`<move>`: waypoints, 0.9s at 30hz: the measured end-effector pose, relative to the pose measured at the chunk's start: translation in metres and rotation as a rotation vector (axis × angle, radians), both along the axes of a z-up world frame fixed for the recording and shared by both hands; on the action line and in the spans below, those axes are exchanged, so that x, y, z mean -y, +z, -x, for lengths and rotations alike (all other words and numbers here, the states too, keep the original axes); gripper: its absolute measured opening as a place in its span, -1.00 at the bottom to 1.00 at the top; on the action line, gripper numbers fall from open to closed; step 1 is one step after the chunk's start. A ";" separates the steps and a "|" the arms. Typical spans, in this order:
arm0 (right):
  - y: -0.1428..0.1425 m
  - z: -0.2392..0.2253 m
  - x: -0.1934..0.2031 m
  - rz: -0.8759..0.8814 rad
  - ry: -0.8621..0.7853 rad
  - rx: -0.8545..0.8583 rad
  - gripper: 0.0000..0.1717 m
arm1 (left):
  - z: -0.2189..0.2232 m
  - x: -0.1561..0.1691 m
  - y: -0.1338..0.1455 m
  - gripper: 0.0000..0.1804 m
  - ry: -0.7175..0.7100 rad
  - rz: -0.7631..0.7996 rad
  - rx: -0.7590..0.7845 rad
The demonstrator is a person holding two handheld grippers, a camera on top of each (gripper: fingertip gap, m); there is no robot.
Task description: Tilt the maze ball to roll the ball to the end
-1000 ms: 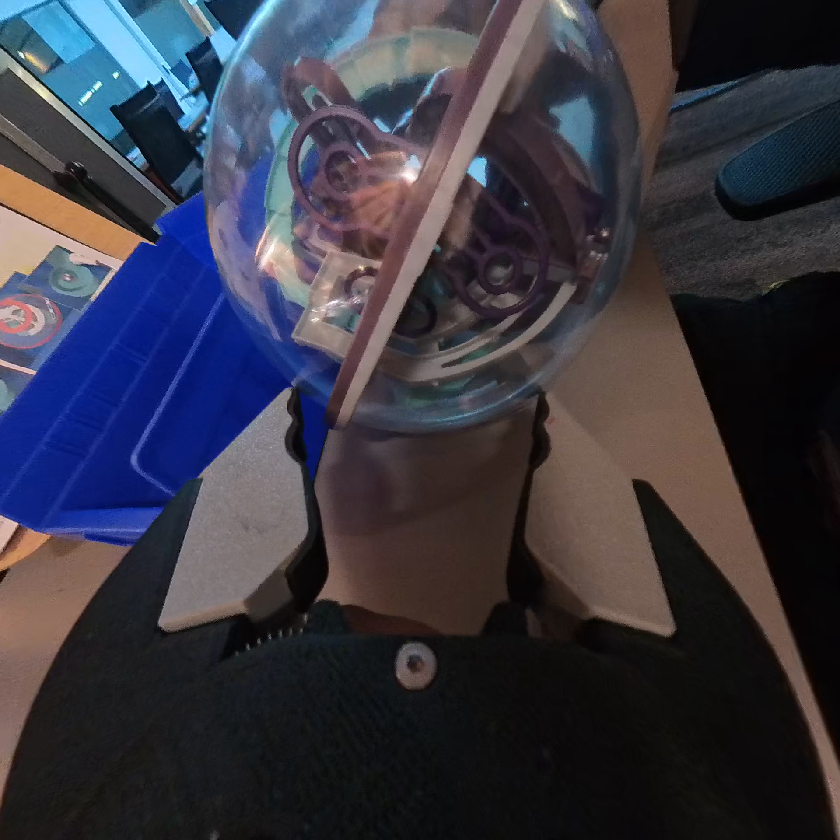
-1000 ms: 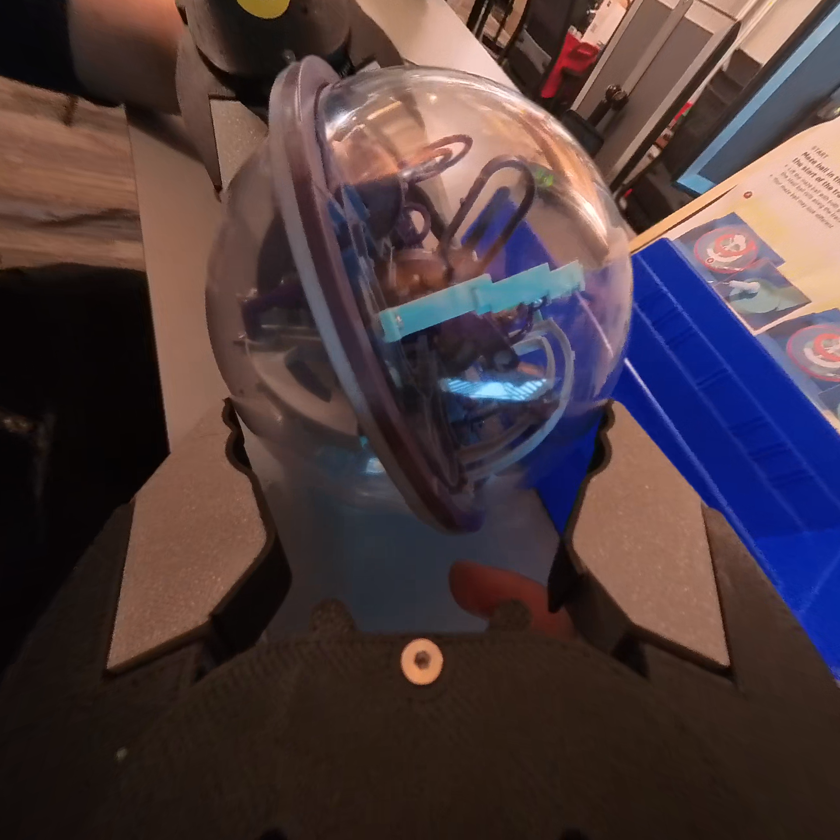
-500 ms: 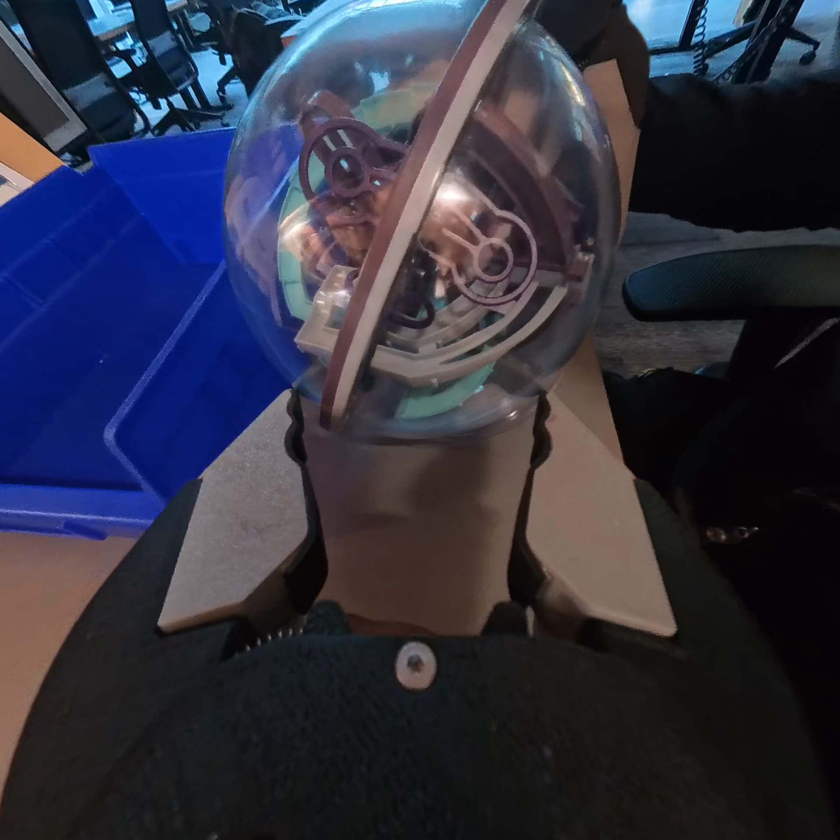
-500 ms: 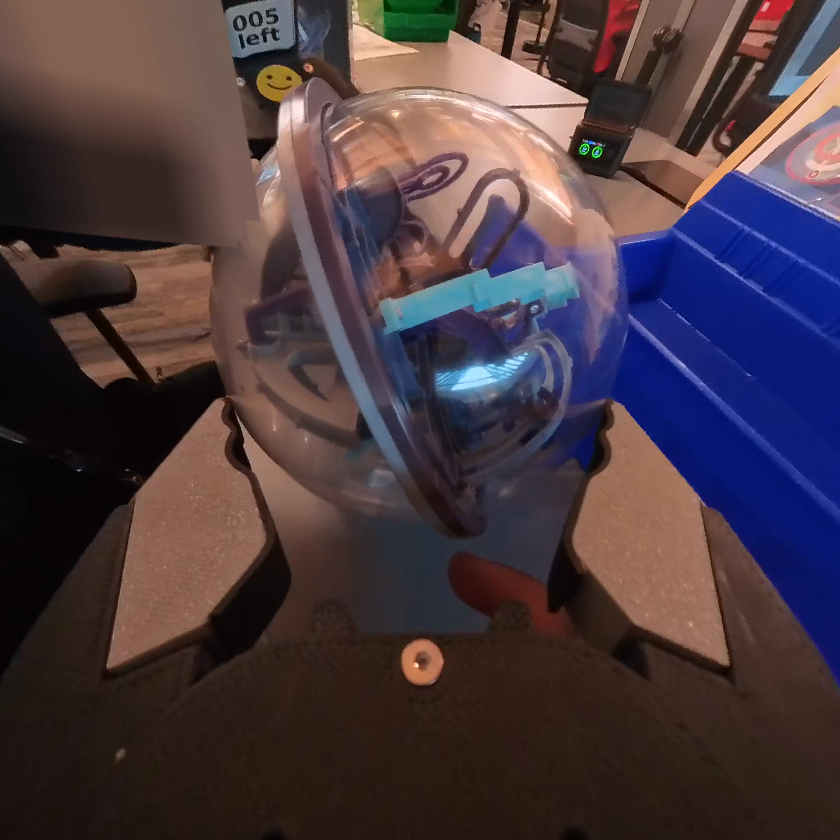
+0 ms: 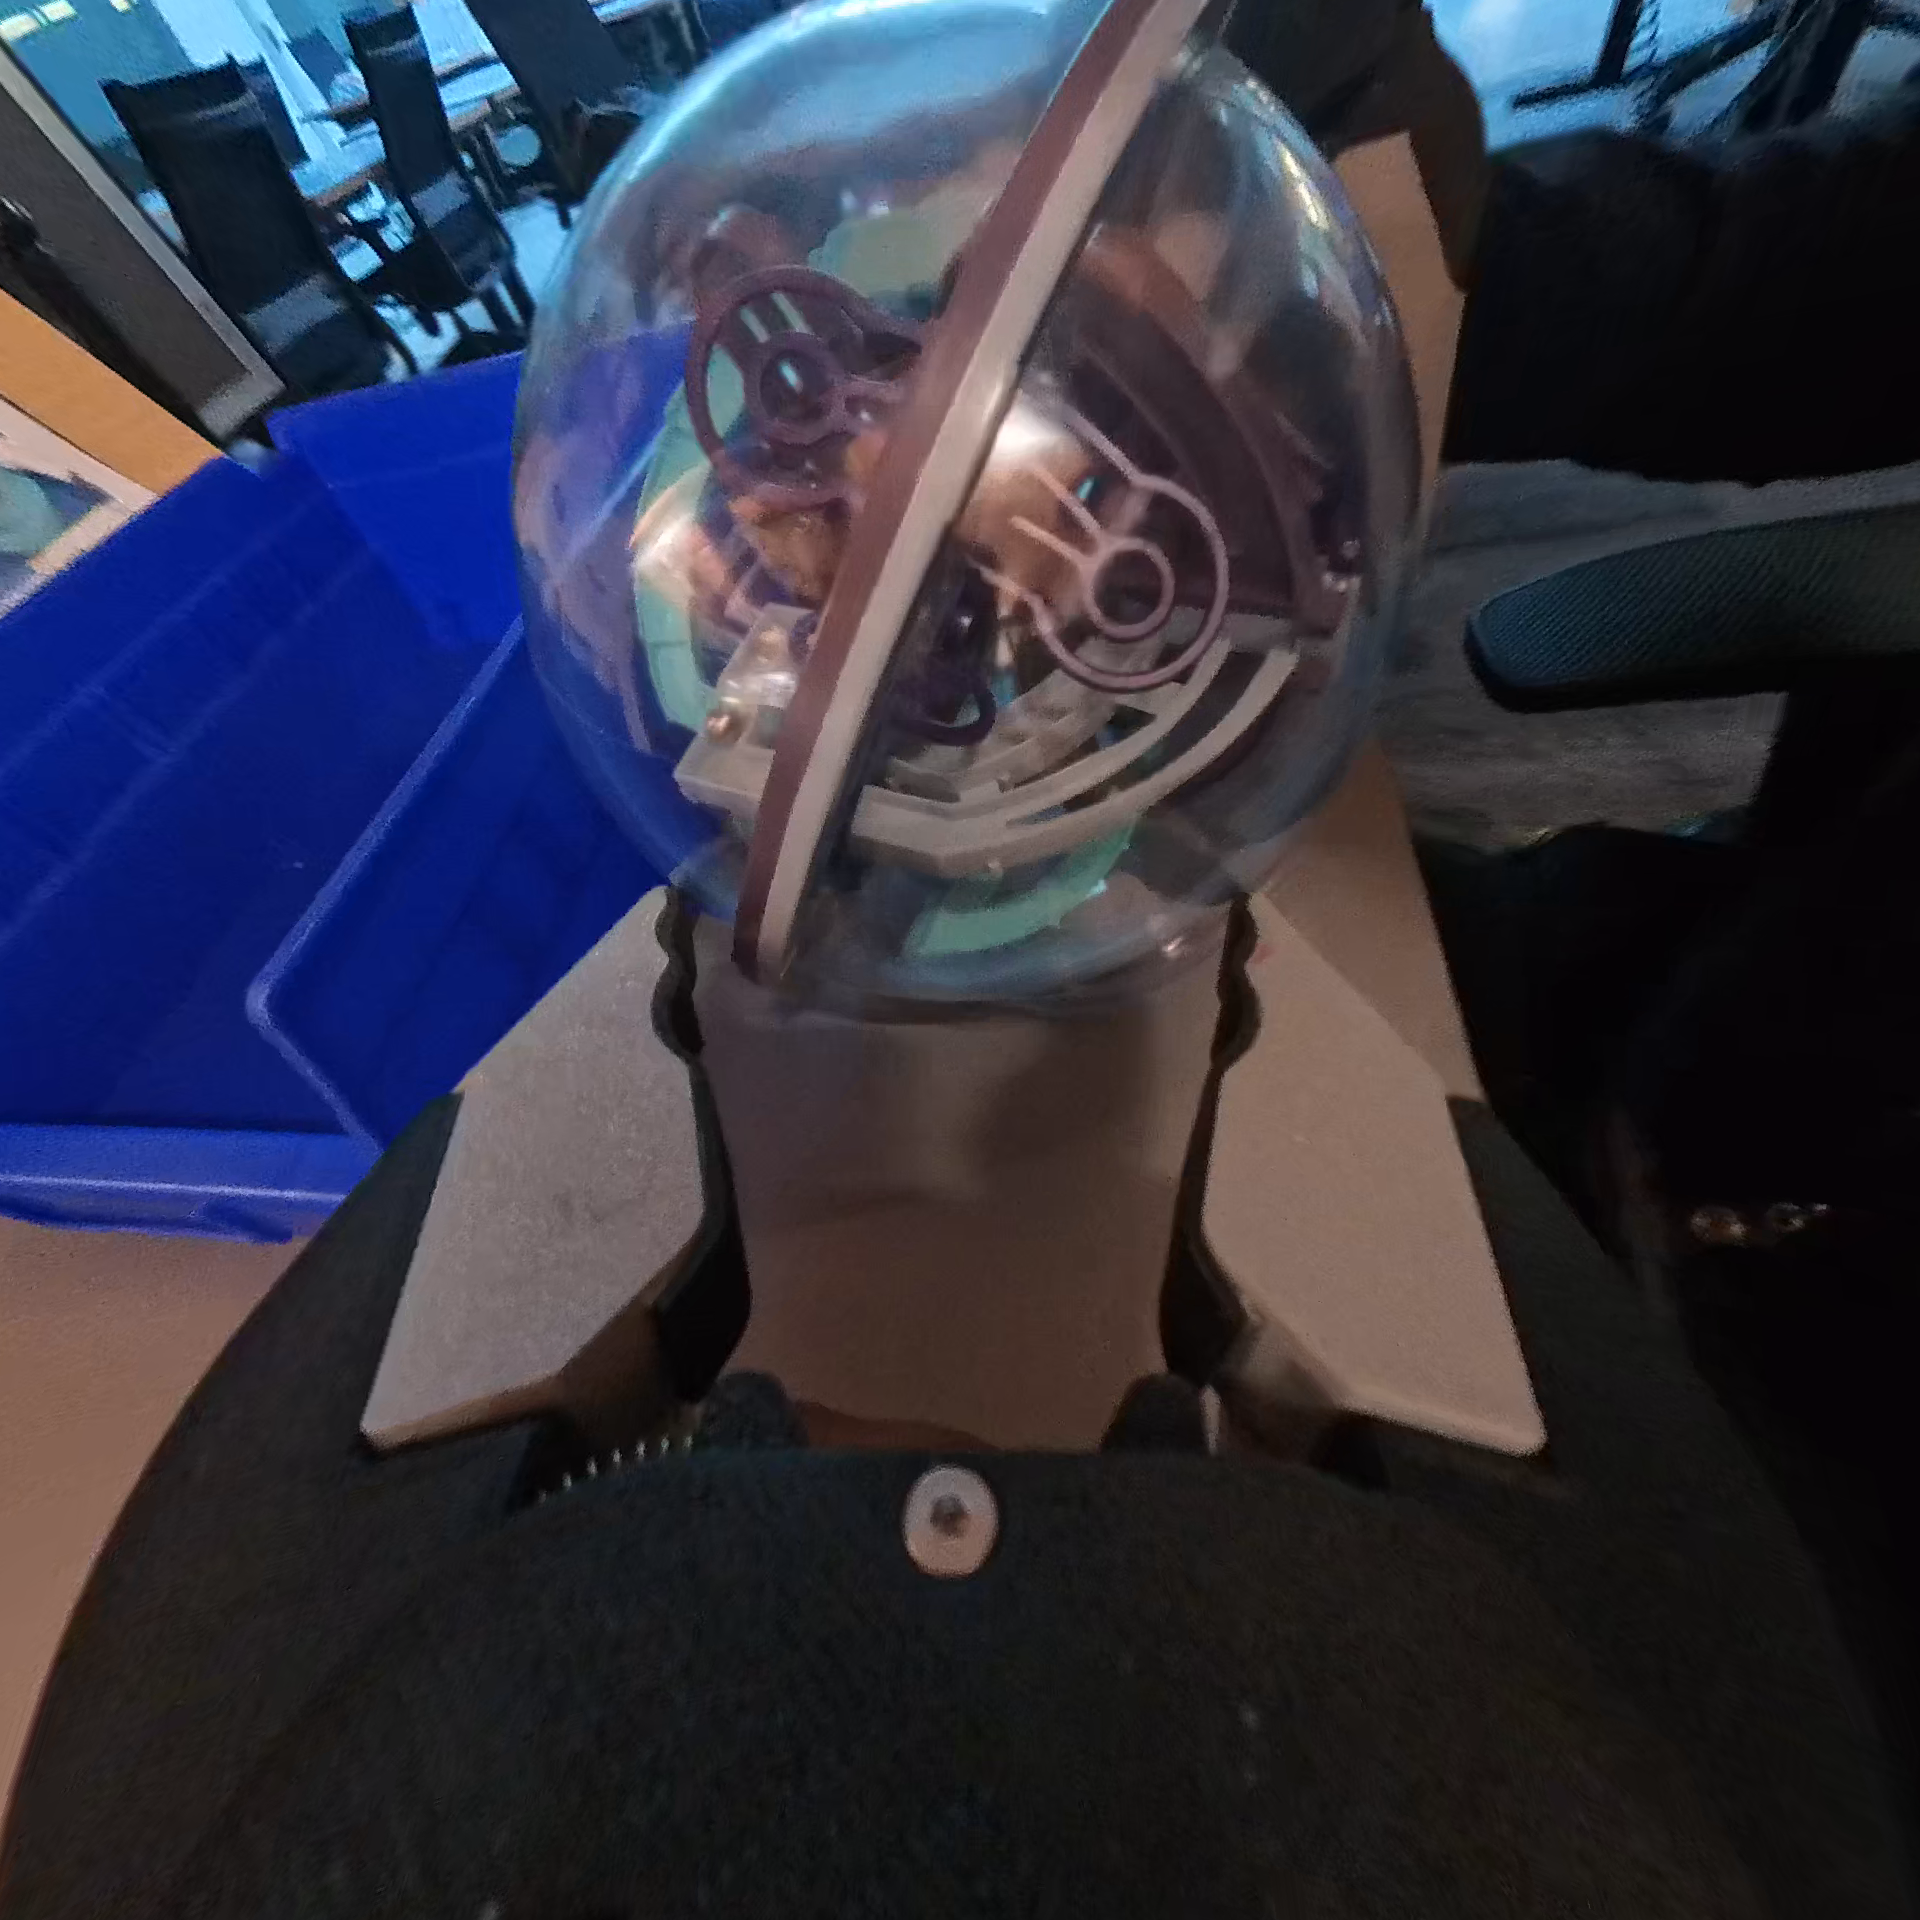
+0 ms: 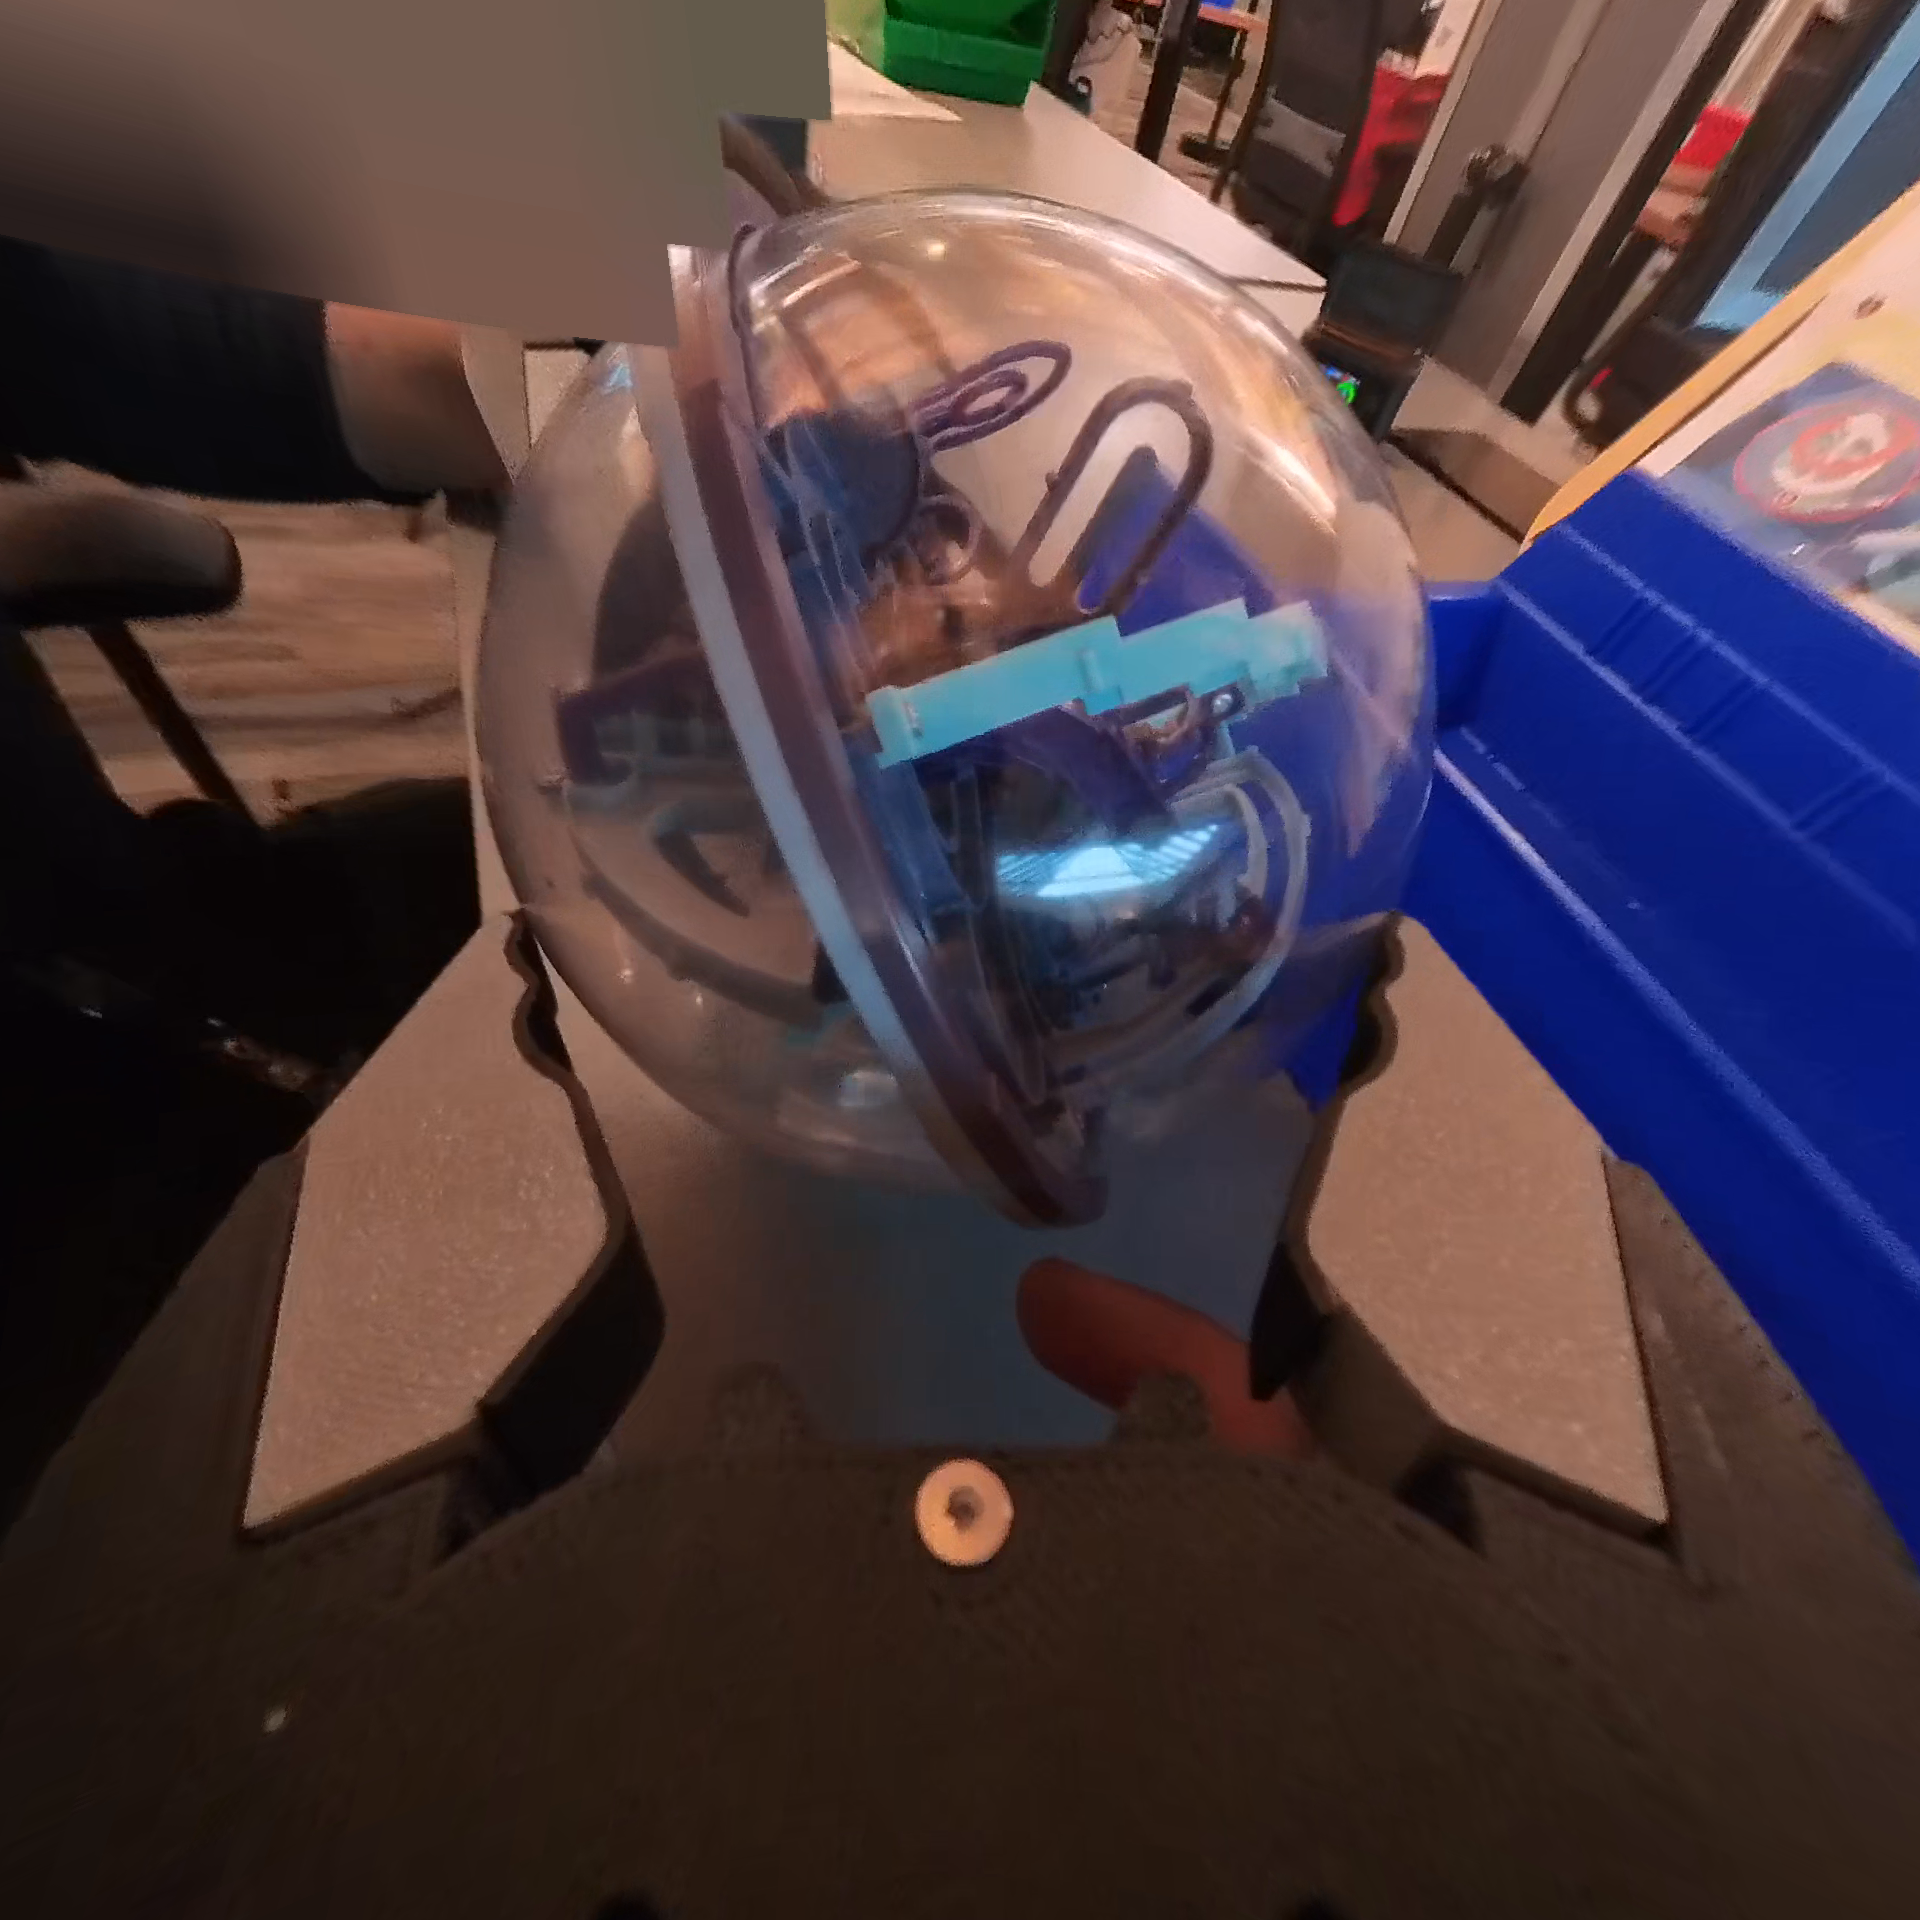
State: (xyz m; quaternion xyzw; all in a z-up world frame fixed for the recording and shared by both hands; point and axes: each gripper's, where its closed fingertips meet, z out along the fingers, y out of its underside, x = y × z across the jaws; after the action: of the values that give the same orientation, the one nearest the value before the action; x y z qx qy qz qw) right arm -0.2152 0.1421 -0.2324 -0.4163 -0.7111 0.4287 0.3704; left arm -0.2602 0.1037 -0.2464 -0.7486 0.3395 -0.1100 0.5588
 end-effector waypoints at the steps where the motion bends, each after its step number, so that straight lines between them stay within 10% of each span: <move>1: 0.000 0.000 0.000 -0.036 -0.001 -0.010 0.71 | 0.000 0.000 -0.002 0.10 0.006 -0.015 -0.028; 27: 0.000 0.001 0.000 -0.057 0.015 -0.045 0.72 | 0.001 -0.002 -0.005 0.08 0.029 -0.052 -0.079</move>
State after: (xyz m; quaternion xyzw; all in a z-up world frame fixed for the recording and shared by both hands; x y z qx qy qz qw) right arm -0.2159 0.1419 -0.2329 -0.3906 -0.7175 0.4204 0.3949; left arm -0.2616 0.1053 -0.2516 -0.7423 0.3532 -0.0635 0.5659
